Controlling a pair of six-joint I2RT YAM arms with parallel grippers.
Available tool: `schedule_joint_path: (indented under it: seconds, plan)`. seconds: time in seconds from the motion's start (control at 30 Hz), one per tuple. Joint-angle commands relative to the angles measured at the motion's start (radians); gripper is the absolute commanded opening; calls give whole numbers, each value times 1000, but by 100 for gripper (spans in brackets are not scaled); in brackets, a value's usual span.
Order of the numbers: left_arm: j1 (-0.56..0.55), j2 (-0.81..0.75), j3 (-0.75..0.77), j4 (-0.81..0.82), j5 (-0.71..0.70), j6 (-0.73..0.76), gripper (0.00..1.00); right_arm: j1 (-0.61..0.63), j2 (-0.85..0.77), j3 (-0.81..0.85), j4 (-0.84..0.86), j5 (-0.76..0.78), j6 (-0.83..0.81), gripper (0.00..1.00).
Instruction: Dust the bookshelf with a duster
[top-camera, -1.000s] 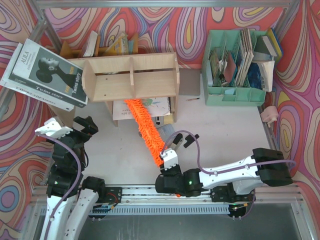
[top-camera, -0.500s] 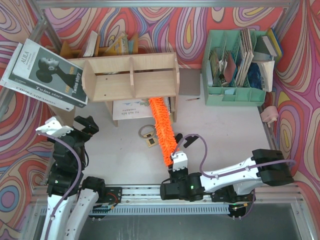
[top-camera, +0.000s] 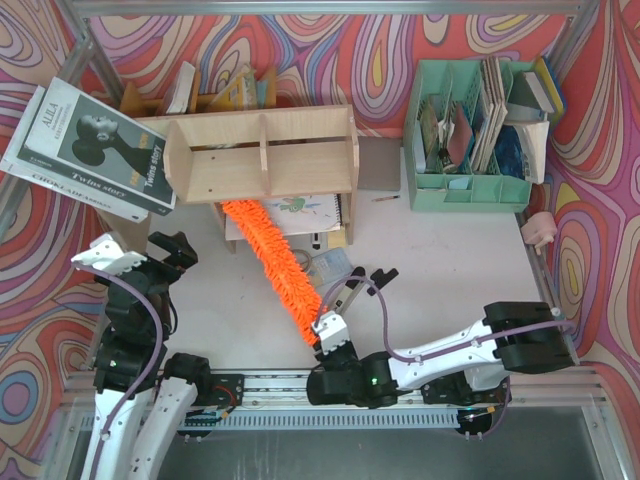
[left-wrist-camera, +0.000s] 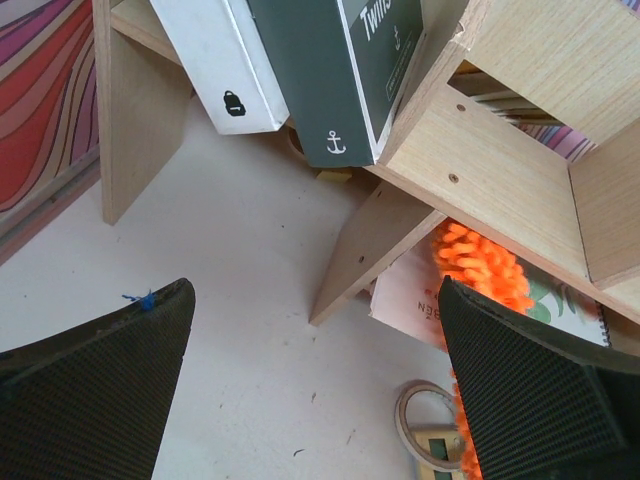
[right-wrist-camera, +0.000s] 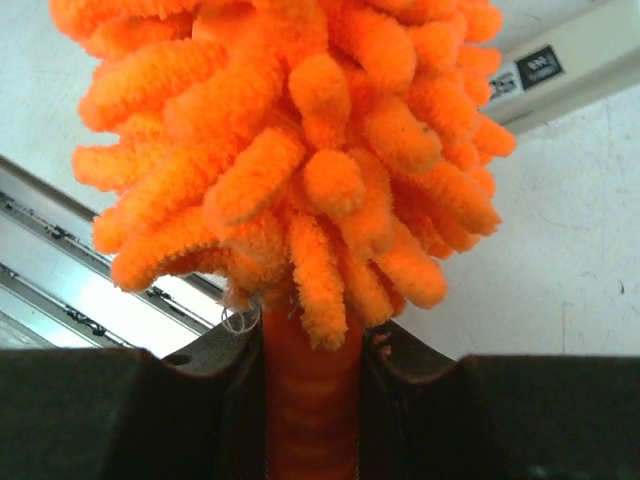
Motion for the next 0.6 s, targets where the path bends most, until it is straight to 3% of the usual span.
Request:
schedule_joint_path:
  seconds: [0.0,0.13,0.2,0.27,0.43,0.57]
  plan:
    - [8,8,-2,11,13,-5,98,6,-82,-8,-138,172,250,0]
    - [10,13,-1,10,13,-5,99,6,-151,-69,-191,200,380,0]
    - [10,14,-1,11,10,-5,98,7,-144,-54,-309,214,523,0]
    - [10,14,-2,10,8,-5,99,6,-122,-34,-356,216,555,0]
    - [10,17,-2,9,4,-5,99,7,-57,18,-236,195,349,0]
    - [11,24,-2,11,11,-5,99,7,-52,-10,33,123,51,0]
